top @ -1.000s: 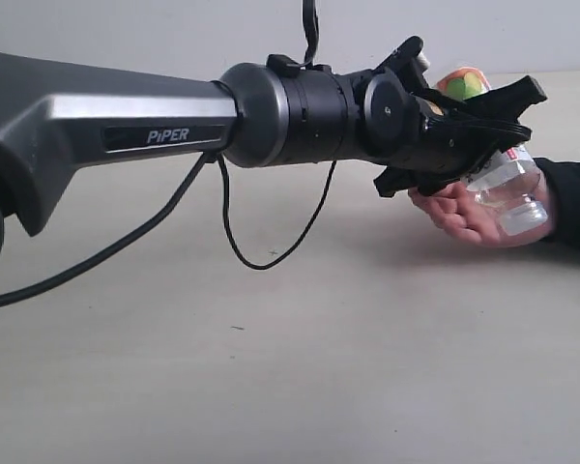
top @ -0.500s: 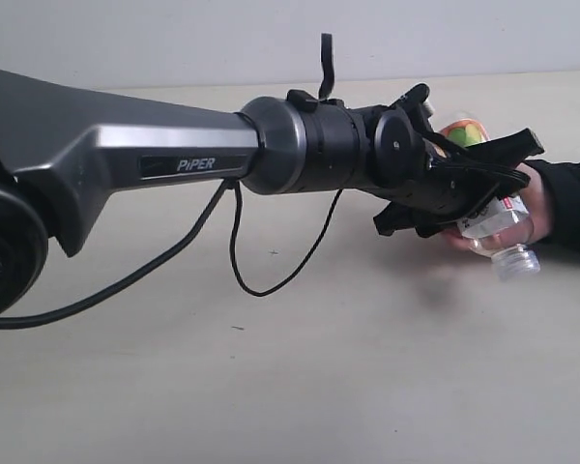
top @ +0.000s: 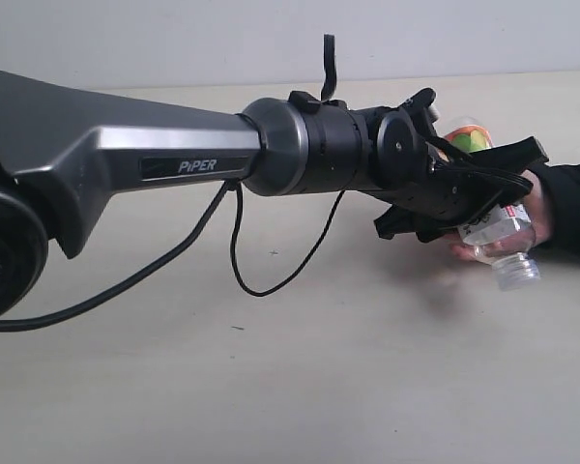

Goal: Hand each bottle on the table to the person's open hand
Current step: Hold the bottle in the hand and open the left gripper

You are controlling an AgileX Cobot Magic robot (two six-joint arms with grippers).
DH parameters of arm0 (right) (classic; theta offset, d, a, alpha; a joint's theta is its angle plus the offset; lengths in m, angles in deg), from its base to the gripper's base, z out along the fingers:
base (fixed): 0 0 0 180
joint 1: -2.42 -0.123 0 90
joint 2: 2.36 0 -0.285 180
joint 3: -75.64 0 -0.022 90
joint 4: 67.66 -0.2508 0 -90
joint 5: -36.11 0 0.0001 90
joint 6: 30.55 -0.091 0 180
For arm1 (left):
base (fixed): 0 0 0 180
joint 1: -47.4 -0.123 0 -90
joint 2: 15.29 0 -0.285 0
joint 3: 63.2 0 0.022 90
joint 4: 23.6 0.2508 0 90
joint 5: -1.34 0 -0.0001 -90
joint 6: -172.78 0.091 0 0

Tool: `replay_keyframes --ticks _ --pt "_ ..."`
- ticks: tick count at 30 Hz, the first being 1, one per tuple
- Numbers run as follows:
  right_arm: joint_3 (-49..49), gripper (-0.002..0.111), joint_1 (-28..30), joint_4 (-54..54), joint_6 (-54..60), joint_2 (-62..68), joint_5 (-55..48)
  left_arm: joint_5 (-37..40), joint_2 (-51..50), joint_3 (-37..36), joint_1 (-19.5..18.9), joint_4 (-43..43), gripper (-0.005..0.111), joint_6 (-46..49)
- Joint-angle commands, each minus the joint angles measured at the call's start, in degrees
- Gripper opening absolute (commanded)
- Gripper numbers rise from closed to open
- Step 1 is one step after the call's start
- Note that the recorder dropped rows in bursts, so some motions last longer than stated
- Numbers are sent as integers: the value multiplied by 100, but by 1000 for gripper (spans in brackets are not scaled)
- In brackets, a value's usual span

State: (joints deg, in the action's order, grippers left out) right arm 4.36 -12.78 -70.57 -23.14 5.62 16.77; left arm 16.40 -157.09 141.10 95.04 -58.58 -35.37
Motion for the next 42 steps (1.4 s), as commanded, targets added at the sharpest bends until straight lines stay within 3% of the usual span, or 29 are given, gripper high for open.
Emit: replay_keyframes --ticks 1,4,9,24,37,42 --pt "-15 0 22 -3 9 -19 76 108 38 -1 31 10 44 77" --pt "-15 0 22 -3 9 -19 76 63 38 -1 31 10 61 92" --pt "-15 0 22 9 9 -19 76 6 38 -1 31 29 71 109" --pt "-15 0 22 -31 9 -19 76 -9 97 -1 19 67 72 215" --pt "-15 0 22 -31 9 -19 76 996 294 -1 -305 96 71 396" --pt "-15 0 22 -31 9 -19 76 927 294 -1 -305 108 71 410"
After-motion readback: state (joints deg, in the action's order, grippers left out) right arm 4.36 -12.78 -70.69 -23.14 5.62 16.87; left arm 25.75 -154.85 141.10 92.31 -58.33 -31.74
